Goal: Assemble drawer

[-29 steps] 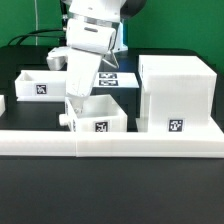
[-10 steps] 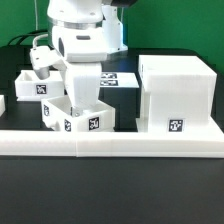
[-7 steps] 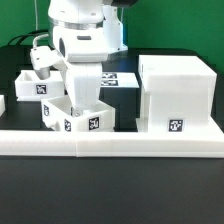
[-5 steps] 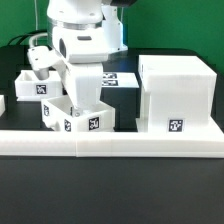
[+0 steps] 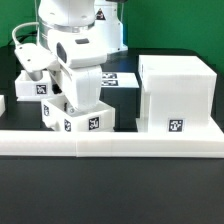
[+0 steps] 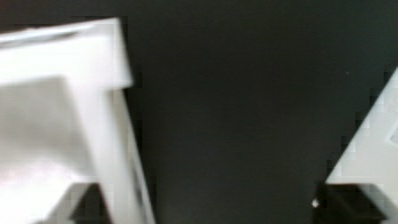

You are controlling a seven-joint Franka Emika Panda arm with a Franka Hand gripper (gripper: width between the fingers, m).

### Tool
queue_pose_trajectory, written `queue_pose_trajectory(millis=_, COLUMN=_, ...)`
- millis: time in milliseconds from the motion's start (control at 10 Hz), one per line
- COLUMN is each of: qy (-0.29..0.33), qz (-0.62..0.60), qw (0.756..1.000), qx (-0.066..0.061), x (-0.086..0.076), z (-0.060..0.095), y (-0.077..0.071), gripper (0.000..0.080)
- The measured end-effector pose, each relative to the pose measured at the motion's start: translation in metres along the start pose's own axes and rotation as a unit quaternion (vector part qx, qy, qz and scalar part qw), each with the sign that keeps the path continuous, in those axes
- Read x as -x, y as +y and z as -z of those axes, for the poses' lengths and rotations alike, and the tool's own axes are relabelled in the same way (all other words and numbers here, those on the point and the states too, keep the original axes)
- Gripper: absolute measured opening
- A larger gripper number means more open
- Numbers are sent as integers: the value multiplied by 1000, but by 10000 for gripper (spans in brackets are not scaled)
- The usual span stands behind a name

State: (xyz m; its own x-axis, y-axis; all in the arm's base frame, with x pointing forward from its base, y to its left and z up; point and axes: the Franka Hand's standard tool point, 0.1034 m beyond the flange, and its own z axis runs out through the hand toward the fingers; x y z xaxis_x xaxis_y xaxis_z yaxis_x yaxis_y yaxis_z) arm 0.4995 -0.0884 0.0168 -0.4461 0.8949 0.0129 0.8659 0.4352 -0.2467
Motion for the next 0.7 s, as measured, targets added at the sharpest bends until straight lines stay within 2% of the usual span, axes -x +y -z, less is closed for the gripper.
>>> queue_pose_trajectory(millis=200, qy=-1, qz=0, qw=1000, qx=2, x=1, z=1, y=1, gripper=245)
queue_pose_trajectory(millis=300, qy=-2, qz=0, qw=1000, qx=4, x=1, z=1, y=2, gripper=245)
queue_pose_trajectory(millis=400, qy=-4, qz=-1, qw=1000, qx=8, x=3, z=4, y=3, gripper=75)
queue_pose_trajectory(millis=700, qy=-4, qz=-12, qw=1000, qx=13, x=3, z=5, y=5, gripper=67)
